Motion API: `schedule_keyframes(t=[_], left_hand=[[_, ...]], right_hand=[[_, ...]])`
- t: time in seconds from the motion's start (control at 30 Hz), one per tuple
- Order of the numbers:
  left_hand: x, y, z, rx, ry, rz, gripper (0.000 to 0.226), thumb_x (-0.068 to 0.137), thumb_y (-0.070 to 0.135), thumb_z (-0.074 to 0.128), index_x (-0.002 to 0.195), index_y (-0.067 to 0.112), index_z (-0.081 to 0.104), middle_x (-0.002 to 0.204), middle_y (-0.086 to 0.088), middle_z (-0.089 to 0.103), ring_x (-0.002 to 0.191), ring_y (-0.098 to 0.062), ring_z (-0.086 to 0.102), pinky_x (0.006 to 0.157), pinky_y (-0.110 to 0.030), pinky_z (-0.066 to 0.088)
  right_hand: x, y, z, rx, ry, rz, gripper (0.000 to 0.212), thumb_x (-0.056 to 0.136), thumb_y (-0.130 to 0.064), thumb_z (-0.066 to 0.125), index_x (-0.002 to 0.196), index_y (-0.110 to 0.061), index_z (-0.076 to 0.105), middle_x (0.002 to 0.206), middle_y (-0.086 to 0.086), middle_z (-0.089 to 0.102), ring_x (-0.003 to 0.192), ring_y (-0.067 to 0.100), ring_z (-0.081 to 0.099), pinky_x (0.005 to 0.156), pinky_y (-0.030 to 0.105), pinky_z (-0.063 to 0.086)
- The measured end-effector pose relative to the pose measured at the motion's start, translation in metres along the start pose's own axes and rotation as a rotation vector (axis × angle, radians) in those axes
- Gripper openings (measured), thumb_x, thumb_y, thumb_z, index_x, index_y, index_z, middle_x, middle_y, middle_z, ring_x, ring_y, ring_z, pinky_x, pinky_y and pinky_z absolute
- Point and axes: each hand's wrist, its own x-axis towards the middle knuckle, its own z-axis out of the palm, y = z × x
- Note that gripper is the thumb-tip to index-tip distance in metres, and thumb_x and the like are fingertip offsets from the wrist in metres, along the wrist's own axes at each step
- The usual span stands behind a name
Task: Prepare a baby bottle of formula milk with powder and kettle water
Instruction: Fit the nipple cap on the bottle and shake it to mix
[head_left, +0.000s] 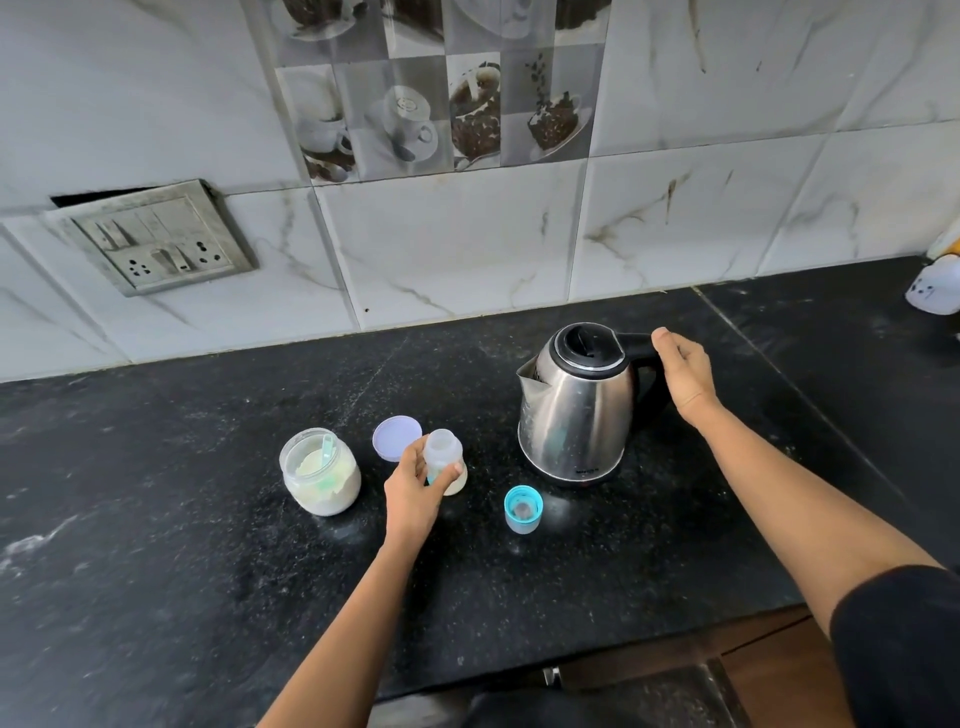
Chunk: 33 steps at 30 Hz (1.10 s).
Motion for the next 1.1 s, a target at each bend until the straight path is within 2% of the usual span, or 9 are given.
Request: schedule_keyframes(t=[0.1, 0.2, 0.23, 0.3, 0.43, 0.57, 0.7, 0.87, 1.1], left_hand=[[0.000, 0.001, 0.000, 0.018, 0.001, 0.005, 0.059, 0.078, 0.025, 0.077, 0.130, 0.020, 0.050, 0.121, 0.005, 0.061, 0.109, -0.008, 0.057, 0.092, -0.019, 0.042], [0.000, 0.000, 0.001, 0.020, 0.004, 0.016, 0.058, 0.078, 0.024, 0.077, 0.129, 0.020, 0.051, 0.120, 0.005, 0.061, 0.106, -0.005, 0.056, 0.085, -0.010, 0.040], [0.000, 0.000, 0.001, 0.010, 0.000, 0.013, 0.059, 0.078, 0.024, 0.077, 0.130, 0.020, 0.050, 0.121, 0.005, 0.061, 0.106, -0.004, 0.056, 0.085, -0.009, 0.040], [-0.003, -0.002, 0.002, -0.013, 0.002, 0.003, 0.064, 0.077, 0.024, 0.077, 0.133, 0.020, 0.047, 0.127, 0.004, 0.059, 0.112, -0.006, 0.055, 0.094, -0.016, 0.041], [-0.023, -0.008, 0.004, 0.032, 0.123, 0.054, 0.069, 0.076, 0.021, 0.078, 0.136, 0.016, 0.044, 0.134, 0.006, 0.050, 0.121, -0.010, 0.048, 0.104, -0.026, 0.038], [-0.048, -0.023, 0.005, 0.178, 0.130, 0.193, 0.059, 0.069, 0.025, 0.083, 0.117, 0.023, 0.048, 0.113, 0.010, 0.048, 0.102, -0.010, 0.050, 0.090, -0.027, 0.043], [-0.052, -0.032, 0.012, 0.269, -0.143, 0.261, 0.057, 0.068, 0.030, 0.083, 0.114, 0.033, 0.050, 0.111, 0.014, 0.054, 0.103, -0.004, 0.053, 0.091, -0.024, 0.045], [-0.039, -0.024, 0.025, 0.432, -0.468, 0.301, 0.069, 0.071, 0.034, 0.080, 0.133, 0.024, 0.049, 0.127, 0.007, 0.055, 0.119, -0.006, 0.045, 0.102, -0.021, 0.036], [-0.036, -0.017, 0.033, 0.453, -0.458, 0.330, 0.053, 0.077, 0.034, 0.075, 0.125, 0.022, 0.056, 0.115, 0.010, 0.058, 0.107, -0.001, 0.046, 0.088, -0.015, 0.034]], right_hand=[[-0.013, 0.000, 0.000, -0.111, 0.173, -0.132, 0.035, 0.085, -0.049, 0.054, 0.090, -0.015, 0.060, 0.089, -0.003, 0.055, 0.085, 0.010, 0.049, 0.082, 0.032, 0.043], [-0.049, -0.002, 0.015, -0.304, 0.454, -0.530, 0.027, 0.087, -0.021, 0.066, 0.100, 0.000, 0.056, 0.099, 0.015, 0.054, 0.096, 0.025, 0.047, 0.086, 0.038, 0.040], [-0.067, -0.005, 0.025, -0.311, 0.400, -0.664, 0.024, 0.084, -0.015, 0.068, 0.097, 0.001, 0.057, 0.098, 0.016, 0.054, 0.096, 0.026, 0.048, 0.086, 0.035, 0.039], [-0.101, -0.007, 0.043, -0.306, 0.084, -0.824, 0.024, 0.080, -0.015, 0.070, 0.096, 0.000, 0.060, 0.100, 0.010, 0.053, 0.097, 0.022, 0.050, 0.089, 0.027, 0.040], [-0.136, -0.001, 0.067, -0.534, -0.636, -0.613, 0.049, 0.082, -0.032, 0.067, 0.127, -0.017, 0.053, 0.123, -0.002, 0.045, 0.114, 0.009, 0.046, 0.096, 0.024, 0.042], [-0.137, 0.010, 0.080, -0.769, -0.902, -0.463, 0.072, 0.083, -0.029, 0.065, 0.148, -0.029, 0.033, 0.142, -0.001, 0.032, 0.124, 0.015, 0.038, 0.099, 0.027, 0.040], [-0.138, 0.012, 0.083, -0.757, -0.929, -0.399, 0.059, 0.084, -0.018, 0.066, 0.139, -0.025, 0.046, 0.124, -0.002, 0.045, 0.112, 0.015, 0.048, 0.090, 0.025, 0.043], [-0.139, 0.007, 0.082, -0.723, -0.905, -0.339, 0.053, 0.081, -0.014, 0.069, 0.130, -0.024, 0.051, 0.118, -0.001, 0.051, 0.106, 0.015, 0.054, 0.089, 0.032, 0.047], [-0.141, 0.004, 0.084, -0.711, -0.924, -0.248, 0.055, 0.077, -0.011, 0.074, 0.124, -0.027, 0.051, 0.121, -0.004, 0.049, 0.107, 0.012, 0.048, 0.084, 0.025, 0.039]])
